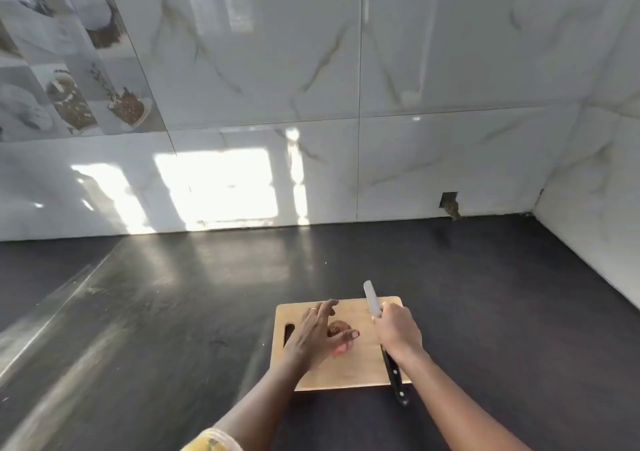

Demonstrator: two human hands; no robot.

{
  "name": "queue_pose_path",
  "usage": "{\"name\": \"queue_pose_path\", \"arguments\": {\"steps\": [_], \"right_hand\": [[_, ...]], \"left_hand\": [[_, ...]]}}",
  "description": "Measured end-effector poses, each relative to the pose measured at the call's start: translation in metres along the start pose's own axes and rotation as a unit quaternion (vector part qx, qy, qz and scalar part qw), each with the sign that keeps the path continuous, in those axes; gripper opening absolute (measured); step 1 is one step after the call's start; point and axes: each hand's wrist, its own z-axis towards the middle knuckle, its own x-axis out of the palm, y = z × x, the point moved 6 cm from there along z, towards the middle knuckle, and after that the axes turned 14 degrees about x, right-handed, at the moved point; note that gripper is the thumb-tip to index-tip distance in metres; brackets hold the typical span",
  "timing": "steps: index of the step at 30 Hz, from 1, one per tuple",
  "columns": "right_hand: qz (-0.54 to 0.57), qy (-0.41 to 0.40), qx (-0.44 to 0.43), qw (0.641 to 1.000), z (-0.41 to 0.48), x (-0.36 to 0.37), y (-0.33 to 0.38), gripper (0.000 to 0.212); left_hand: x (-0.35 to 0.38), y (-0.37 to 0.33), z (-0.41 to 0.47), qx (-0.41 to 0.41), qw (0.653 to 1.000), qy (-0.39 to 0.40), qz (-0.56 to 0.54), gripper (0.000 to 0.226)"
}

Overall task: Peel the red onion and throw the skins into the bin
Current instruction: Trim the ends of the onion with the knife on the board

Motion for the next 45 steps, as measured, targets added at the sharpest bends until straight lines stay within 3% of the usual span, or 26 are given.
{"name": "queue_pose_path", "arguments": {"steps": [3,5,9,13,21,26,31,35,40,43,45], "right_hand": [[0.018,-0.018,0.015,1.000,-0.006,-0.004,-0.012,0.017],[0.012,-0.020,0.033,0.999,-0.013,-0.008,-0.017,0.029],[-0.067,0.064,0.069,0.993,-0.023,-0.006,-0.024,0.053],[-0.125,0.116,0.064,0.983,-0.029,0.002,-0.028,0.047],[-0.053,0.125,0.074,0.988,-0.030,0.001,-0.028,0.031],[0.029,0.120,0.071,0.990,-0.034,-0.001,-0.028,0.006],[0.141,0.114,0.071,0.981,-0.037,0.007,-0.028,0.020],[0.313,0.177,0.086,0.929,-0.051,0.020,-0.024,0.019],[0.430,0.268,0.113,0.855,-0.061,0.034,-0.021,0.014],[0.490,0.295,0.143,0.808,-0.064,0.039,-0.025,0.019],[0.503,0.296,0.151,0.798,-0.064,0.040,-0.028,0.024]], "left_hand": [[0.004,0.003,-0.007,0.002,1.000,-0.006,0.019,0.078],[0.005,0.002,-0.010,0.006,0.999,-0.022,0.042,0.076],[0.012,0.000,-0.017,-0.005,0.999,-0.041,-0.006,0.082],[0.018,0.007,-0.023,-0.025,0.997,-0.058,-0.043,0.073],[0.003,0.004,-0.017,-0.013,0.990,-0.126,-0.063,0.061],[-0.004,-0.004,-0.010,0.002,0.994,-0.105,-0.033,0.057],[-0.005,-0.009,-0.004,-0.019,0.995,-0.101,-0.010,0.061],[-0.002,-0.013,0.005,-0.024,0.996,-0.081,0.000,0.059],[0.001,-0.023,0.007,-0.023,0.998,-0.042,0.034,0.047],[0.007,-0.017,0.005,-0.065,0.992,-0.070,-0.078,0.035],[0.011,-0.016,0.003,-0.077,0.979,-0.098,-0.161,0.016]]}}
